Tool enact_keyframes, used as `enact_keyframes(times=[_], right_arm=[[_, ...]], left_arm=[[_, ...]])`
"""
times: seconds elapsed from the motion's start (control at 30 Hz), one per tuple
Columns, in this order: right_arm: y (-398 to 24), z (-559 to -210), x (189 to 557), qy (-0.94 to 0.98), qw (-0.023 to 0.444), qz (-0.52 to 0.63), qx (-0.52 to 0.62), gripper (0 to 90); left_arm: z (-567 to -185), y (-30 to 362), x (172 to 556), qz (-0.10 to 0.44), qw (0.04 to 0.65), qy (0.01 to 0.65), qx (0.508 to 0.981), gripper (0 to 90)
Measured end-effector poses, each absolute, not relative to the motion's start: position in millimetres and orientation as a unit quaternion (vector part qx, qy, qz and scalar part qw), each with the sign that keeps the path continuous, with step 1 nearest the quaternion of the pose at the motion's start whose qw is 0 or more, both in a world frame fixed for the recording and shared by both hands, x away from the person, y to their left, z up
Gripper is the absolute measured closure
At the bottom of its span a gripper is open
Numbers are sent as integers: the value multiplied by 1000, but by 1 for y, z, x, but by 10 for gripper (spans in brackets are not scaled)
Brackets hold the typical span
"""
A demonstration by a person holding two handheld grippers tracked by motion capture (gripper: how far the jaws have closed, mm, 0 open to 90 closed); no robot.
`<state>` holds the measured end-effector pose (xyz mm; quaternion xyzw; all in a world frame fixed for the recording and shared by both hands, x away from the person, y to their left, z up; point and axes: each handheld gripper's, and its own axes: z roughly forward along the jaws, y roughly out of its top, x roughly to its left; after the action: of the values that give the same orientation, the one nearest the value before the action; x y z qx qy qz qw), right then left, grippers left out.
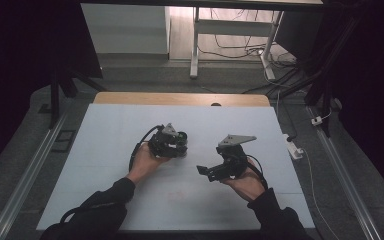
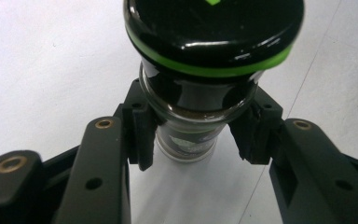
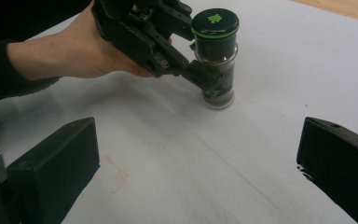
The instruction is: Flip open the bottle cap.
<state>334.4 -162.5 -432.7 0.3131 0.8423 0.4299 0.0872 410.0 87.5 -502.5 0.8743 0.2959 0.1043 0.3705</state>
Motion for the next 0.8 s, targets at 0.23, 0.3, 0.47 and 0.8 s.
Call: enact_keyframes(times=[0.23,0.3,0.47,0.8], right_arm=[[-156,-437,344,846,96,423,311,0],[-153,-437,347,846,96,422,311,0],[-146,-440,355,846,94,424,310,0],[-127,-446,373,850,96,417,307,0]], left_arm=[[-502,87,410,104,370,296,874,537],[-502,87,410,104,370,296,875,537],[-502,87,410,104,369,296,875,537],[-502,87,410,104,369,296,875,537]])
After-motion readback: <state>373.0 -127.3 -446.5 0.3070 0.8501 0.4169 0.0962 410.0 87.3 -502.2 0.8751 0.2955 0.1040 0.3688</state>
